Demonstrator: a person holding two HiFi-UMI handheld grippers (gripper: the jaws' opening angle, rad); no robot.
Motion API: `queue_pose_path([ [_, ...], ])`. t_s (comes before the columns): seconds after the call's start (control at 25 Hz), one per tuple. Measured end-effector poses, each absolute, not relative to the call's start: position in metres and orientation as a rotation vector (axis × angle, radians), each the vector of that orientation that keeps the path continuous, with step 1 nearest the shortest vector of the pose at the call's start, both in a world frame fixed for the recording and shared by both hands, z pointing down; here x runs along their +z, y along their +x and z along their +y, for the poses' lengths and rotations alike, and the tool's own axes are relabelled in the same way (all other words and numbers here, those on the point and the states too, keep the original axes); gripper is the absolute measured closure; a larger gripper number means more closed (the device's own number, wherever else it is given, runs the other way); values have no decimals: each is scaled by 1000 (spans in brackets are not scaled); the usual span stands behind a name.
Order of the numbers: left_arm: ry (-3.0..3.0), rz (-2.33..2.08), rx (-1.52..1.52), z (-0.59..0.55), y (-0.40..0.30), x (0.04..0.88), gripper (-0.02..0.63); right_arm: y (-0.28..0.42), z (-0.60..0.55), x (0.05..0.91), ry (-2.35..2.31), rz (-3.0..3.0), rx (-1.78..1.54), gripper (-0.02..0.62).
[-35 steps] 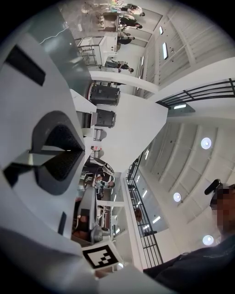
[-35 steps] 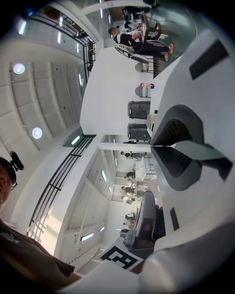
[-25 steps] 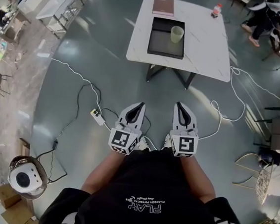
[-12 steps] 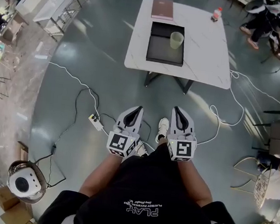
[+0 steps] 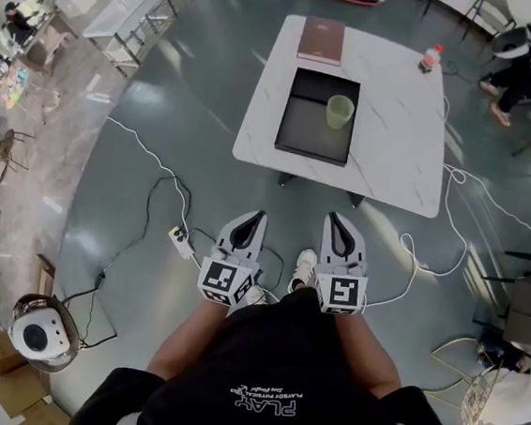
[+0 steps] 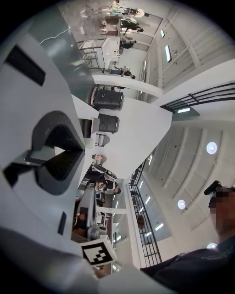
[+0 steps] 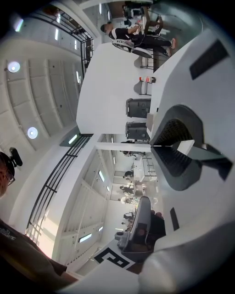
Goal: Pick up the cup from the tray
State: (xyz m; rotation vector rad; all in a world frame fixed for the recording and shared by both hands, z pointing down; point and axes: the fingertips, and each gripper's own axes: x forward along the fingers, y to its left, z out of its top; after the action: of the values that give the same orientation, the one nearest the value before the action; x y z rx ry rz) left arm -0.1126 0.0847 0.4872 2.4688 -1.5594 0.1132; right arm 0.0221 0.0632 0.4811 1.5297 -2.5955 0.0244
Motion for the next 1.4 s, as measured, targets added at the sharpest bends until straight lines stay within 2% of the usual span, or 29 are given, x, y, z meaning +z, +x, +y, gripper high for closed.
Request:
queue_pose_path([
  [0.48,2360,-1646,73,15,-74,476,598,48,0,480,1369,-2723,71,584],
  [0.88,2401,-1637,113,-11,-52,470,598,67,-29,481,1408,-2713,120,584],
  [1.4,2429,-1624,121,-49,-63,485,598,60,-71,481,1423,-2685,82,584],
])
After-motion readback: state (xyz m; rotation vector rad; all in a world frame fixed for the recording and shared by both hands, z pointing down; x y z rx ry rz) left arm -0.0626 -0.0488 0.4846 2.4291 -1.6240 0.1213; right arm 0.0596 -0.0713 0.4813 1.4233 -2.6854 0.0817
